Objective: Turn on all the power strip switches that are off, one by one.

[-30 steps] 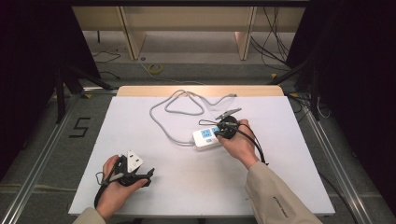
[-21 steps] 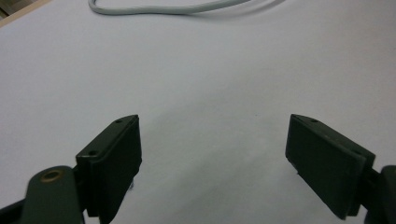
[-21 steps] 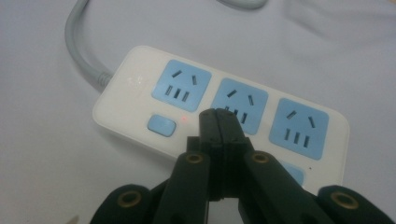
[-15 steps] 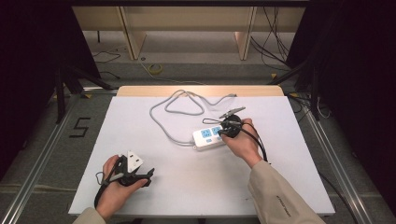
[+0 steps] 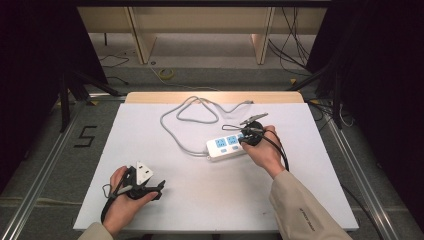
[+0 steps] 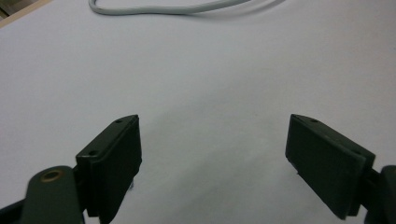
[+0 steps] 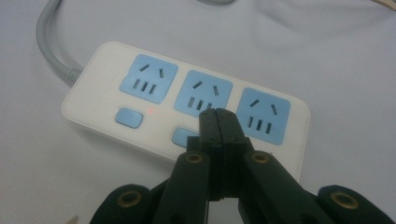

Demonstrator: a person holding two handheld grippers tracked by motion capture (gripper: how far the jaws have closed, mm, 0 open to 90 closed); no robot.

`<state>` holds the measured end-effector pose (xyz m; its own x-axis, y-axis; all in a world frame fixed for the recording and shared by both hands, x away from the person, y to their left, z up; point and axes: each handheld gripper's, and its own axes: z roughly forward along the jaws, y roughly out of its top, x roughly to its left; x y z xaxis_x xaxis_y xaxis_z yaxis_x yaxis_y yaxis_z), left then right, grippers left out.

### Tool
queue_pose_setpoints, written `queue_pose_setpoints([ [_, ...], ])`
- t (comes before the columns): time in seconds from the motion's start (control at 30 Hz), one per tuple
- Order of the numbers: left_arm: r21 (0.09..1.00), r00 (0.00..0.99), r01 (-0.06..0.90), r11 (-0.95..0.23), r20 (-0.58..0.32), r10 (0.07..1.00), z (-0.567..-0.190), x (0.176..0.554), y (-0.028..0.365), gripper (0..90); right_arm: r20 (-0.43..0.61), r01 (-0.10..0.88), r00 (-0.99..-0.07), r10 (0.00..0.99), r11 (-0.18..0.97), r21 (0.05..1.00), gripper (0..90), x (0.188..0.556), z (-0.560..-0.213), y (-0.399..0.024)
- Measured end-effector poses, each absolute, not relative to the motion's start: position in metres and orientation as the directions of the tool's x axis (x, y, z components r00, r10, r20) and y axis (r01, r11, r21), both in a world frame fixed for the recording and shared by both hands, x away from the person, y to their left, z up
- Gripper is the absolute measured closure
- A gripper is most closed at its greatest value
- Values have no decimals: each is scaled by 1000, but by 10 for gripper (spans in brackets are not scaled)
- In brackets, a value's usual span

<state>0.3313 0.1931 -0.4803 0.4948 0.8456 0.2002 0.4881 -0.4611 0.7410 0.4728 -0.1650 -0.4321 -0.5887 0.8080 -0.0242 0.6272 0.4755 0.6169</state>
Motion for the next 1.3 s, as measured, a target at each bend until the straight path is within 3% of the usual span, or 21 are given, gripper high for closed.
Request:
queue_pose_setpoints([
  [1.3,738,497,488,-466,204,843,-480,331,193,183,-30,662,-551,834,458,593,900,483,-437,-181],
])
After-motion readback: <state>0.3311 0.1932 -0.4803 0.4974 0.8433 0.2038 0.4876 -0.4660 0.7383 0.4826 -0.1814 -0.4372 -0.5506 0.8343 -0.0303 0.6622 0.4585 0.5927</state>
